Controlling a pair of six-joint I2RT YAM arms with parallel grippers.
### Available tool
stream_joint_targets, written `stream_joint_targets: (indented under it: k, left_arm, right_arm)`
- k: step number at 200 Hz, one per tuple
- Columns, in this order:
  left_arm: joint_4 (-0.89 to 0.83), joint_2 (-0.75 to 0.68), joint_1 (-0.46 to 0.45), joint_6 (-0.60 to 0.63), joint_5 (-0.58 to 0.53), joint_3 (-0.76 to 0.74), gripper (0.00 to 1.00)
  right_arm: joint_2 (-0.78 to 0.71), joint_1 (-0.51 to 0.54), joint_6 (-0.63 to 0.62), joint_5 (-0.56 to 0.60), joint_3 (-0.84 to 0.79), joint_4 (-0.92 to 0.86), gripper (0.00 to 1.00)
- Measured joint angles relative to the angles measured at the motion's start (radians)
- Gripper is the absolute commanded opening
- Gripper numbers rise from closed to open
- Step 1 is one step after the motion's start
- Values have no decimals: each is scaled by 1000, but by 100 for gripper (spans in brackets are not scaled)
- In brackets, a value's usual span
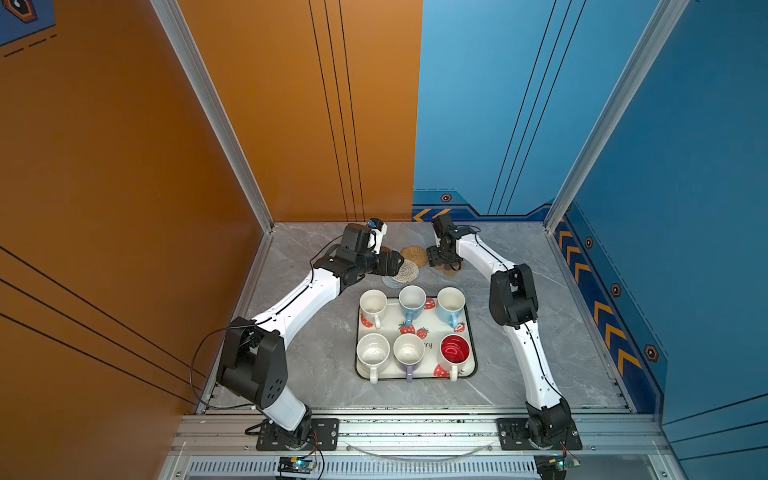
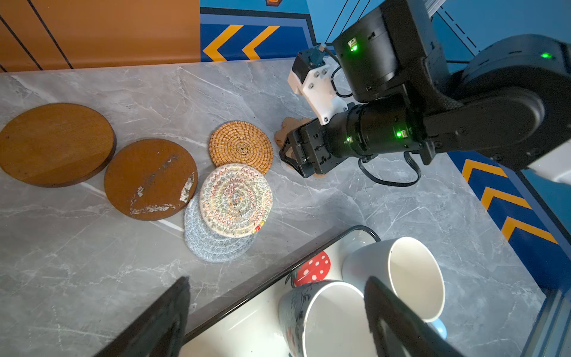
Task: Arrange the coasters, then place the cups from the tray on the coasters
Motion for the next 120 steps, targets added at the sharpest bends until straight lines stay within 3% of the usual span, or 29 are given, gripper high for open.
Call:
stream_joint_targets:
  k: [120]
  left_arm:
    - [0, 0, -10, 0, -11, 0, 90]
  right_arm:
    - [4, -10, -2, 2, 1, -16, 76]
